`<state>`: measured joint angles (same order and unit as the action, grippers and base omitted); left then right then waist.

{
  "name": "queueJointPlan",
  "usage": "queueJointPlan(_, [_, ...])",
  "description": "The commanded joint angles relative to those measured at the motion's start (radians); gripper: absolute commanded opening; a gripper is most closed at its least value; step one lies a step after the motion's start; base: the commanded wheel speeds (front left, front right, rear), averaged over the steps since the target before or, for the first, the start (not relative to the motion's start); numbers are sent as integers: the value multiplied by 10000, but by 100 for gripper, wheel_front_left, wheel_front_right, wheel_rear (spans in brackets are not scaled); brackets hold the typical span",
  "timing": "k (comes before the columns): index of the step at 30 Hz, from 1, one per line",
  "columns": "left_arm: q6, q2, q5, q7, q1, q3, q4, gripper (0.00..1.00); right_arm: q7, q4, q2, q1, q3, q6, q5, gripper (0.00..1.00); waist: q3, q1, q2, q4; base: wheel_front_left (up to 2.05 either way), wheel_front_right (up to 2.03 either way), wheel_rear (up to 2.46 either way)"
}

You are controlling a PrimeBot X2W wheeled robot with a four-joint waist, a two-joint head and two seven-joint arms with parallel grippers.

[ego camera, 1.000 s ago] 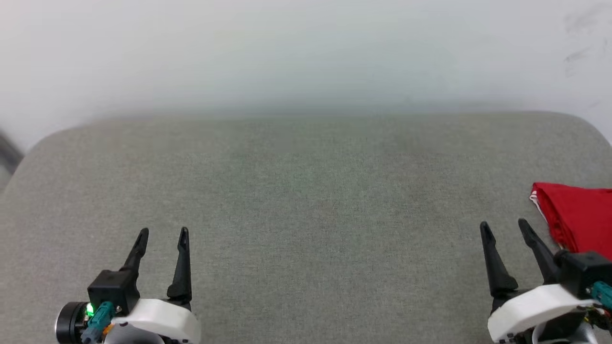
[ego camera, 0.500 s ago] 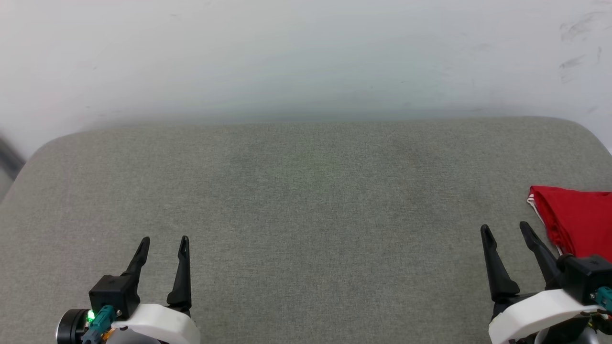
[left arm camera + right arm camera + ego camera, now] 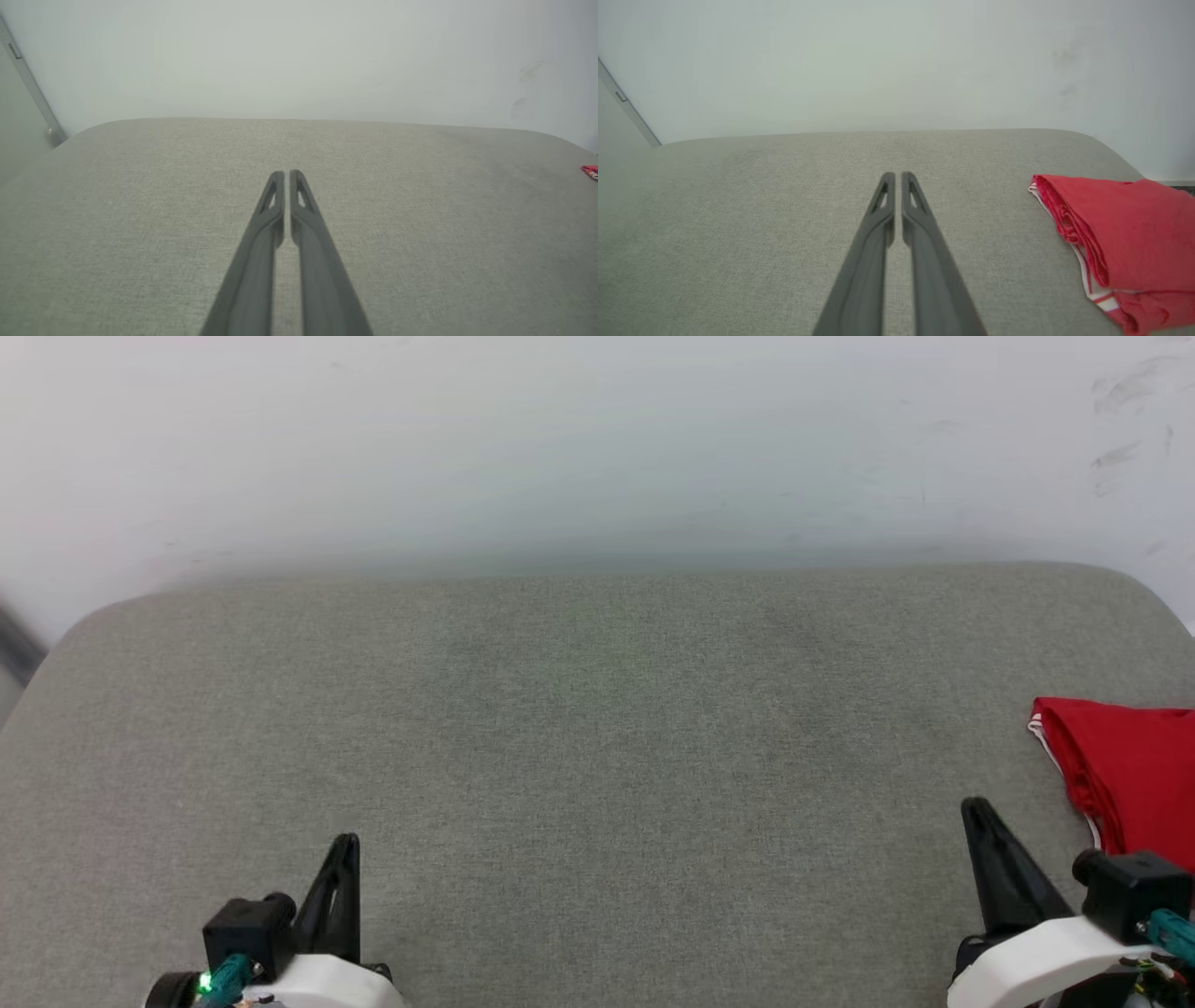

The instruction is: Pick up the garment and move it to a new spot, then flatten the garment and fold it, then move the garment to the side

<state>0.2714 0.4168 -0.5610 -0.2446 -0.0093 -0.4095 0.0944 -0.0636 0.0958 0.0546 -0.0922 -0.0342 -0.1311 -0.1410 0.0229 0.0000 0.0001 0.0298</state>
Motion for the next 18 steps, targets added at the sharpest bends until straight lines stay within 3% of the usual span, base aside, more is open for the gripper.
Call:
queueJointPlan(1, [-71, -26, -223, 59, -55, 135, -72, 0, 21, 45, -1, 43, 12, 0, -295, 0, -3, 0, -1, -3, 0, 0, 0])
queueJointPlan(18, [-956, -766, -2597, 781, -301, 1203, 307, 0, 6, -725, 107, 522, -38, 1, -3656, 0, -38, 0, -1, -44, 0, 0, 0])
